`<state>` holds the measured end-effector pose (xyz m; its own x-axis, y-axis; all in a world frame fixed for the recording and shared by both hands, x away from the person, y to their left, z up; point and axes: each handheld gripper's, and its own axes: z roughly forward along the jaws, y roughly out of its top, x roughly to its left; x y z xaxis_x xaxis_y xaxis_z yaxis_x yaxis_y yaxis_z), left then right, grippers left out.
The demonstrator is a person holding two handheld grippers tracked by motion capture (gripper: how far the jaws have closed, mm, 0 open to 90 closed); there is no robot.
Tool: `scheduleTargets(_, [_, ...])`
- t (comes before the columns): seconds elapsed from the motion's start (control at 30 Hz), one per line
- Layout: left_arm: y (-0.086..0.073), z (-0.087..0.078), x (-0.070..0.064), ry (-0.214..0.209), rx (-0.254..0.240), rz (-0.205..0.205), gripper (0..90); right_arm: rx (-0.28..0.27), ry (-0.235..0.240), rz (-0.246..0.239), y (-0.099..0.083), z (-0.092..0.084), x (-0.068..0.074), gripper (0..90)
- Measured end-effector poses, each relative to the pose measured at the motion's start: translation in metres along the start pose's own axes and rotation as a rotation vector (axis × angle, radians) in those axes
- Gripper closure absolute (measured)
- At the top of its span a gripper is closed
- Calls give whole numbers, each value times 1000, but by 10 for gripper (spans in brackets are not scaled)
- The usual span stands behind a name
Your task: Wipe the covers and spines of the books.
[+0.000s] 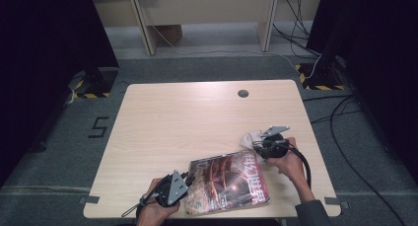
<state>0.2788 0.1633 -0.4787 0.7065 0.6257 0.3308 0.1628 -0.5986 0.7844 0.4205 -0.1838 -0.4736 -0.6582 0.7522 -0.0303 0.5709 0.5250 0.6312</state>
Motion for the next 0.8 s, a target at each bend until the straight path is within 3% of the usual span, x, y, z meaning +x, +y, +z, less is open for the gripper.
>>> scheduleTargets(0.17, [0, 0, 0, 3, 1, 0, 746, -1, 5, -12, 0, 3, 5, 728])
scheduleTargets(0.23, [0, 1, 0, 3, 4, 2, 746, -24, 49, -10, 3, 1, 9, 729])
scheduleTargets(0.57, [0, 1, -1, 3, 9, 6, 744, -71, 104, -116, 25, -4, 51, 728])
scheduleTargets(0.8, [0, 1, -1, 4, 8, 7, 744, -111, 155, -144, 34, -9, 72, 728])
